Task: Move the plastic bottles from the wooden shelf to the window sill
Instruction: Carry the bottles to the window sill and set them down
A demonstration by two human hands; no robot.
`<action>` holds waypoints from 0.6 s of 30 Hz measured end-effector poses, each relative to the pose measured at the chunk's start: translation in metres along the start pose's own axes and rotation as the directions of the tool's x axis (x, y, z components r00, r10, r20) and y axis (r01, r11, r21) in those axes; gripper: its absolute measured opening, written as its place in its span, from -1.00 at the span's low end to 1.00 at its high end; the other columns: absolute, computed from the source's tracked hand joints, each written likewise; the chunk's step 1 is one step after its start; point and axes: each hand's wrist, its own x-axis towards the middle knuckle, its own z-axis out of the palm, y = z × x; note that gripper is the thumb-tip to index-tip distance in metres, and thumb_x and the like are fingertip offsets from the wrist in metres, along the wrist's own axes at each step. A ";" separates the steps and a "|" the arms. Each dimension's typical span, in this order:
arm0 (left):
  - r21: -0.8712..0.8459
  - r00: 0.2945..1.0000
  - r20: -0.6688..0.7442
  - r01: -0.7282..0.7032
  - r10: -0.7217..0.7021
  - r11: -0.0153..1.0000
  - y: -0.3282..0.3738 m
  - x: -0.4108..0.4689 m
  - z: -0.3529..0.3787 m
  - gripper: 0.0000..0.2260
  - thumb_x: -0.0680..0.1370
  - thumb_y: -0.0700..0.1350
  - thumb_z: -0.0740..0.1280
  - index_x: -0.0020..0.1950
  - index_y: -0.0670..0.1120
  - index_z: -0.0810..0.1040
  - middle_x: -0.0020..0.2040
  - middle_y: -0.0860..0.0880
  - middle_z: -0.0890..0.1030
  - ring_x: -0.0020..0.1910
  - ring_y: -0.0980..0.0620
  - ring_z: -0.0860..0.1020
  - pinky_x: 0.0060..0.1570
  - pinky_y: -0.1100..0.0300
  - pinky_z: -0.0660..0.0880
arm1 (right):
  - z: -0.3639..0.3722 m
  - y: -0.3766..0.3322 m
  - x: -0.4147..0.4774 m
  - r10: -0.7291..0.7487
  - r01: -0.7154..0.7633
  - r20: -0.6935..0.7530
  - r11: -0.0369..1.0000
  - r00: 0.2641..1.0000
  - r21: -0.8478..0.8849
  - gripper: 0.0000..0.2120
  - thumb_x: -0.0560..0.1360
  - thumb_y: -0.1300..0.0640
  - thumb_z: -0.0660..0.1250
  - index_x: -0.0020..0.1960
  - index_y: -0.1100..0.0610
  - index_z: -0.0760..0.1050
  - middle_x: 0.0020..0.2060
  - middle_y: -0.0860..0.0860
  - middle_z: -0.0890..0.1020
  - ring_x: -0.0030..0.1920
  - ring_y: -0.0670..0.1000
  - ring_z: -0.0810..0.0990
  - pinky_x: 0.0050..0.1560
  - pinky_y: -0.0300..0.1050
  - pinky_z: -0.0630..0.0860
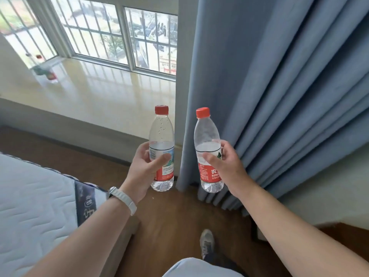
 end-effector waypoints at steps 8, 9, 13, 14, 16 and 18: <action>-0.031 0.980 -0.197 -0.012 0.005 0.999 0.016 0.039 -0.004 -0.16 0.15 0.16 0.66 0.33 0.00 0.40 0.10 -0.13 0.68 0.05 -0.14 0.69 -0.03 0.00 0.62 | 0.015 -0.005 0.089 0.030 -0.038 0.217 0.999 0.976 0.031 -0.58 0.43 0.12 0.52 0.21 0.04 0.45 0.07 0.12 0.65 -0.01 0.09 0.70 -0.03 0.04 0.65; -0.028 0.975 -0.220 -0.020 0.013 0.999 0.021 0.046 -0.003 -0.13 0.12 0.20 0.66 0.32 0.00 0.40 0.10 -0.12 0.68 0.05 -0.14 0.69 -0.03 0.00 0.62 | 0.017 -0.008 0.101 0.029 -0.038 0.248 0.999 0.968 0.032 -0.53 0.39 0.06 0.55 0.22 0.03 0.44 0.07 0.12 0.65 0.00 0.10 0.70 0.00 0.09 0.65; 0.012 0.948 -0.314 -0.051 0.053 0.999 0.040 0.075 0.005 -0.06 0.08 0.27 0.65 0.35 0.01 0.39 0.15 -0.14 0.65 0.08 -0.14 0.68 0.05 -0.08 0.60 | 0.022 -0.022 0.148 0.011 -0.014 0.356 1.000 0.935 0.006 -0.31 0.20 -0.20 0.55 0.25 -0.05 0.42 0.10 0.06 0.64 0.07 0.08 0.67 0.05 0.13 0.64; 0.011 0.940 -0.336 -0.060 0.060 0.998 0.043 0.081 0.007 -0.06 0.08 0.27 0.65 0.35 -0.01 0.39 0.15 -0.14 0.65 0.09 -0.15 0.68 0.06 -0.09 0.60 | 0.023 -0.025 0.159 0.007 -0.006 0.371 1.000 0.928 -0.002 -0.32 0.19 -0.21 0.54 0.25 -0.07 0.43 0.09 0.05 0.64 0.07 0.08 0.67 0.06 0.13 0.64; 0.023 0.926 -0.369 -0.077 0.080 0.997 0.048 0.089 0.009 -0.07 0.11 0.25 0.65 0.36 -0.03 0.38 0.14 -0.14 0.65 0.08 -0.15 0.68 0.05 -0.07 0.61 | 0.027 -0.029 0.179 0.004 0.001 0.404 1.000 0.915 -0.013 -0.35 0.20 -0.21 0.53 0.23 -0.11 0.44 0.08 0.03 0.64 0.06 0.06 0.67 0.06 0.12 0.64; 0.052 0.911 -0.399 -0.090 0.104 0.995 0.053 0.092 0.007 -0.12 0.16 0.22 0.64 0.36 -0.03 0.38 0.14 -0.13 0.66 0.09 -0.14 0.68 0.05 -0.06 0.61 | 0.033 -0.033 0.195 -0.001 0.004 0.454 1.000 0.891 -0.006 -0.39 0.22 -0.17 0.53 0.21 -0.12 0.44 0.07 0.04 0.64 0.04 0.05 0.68 0.02 0.05 0.65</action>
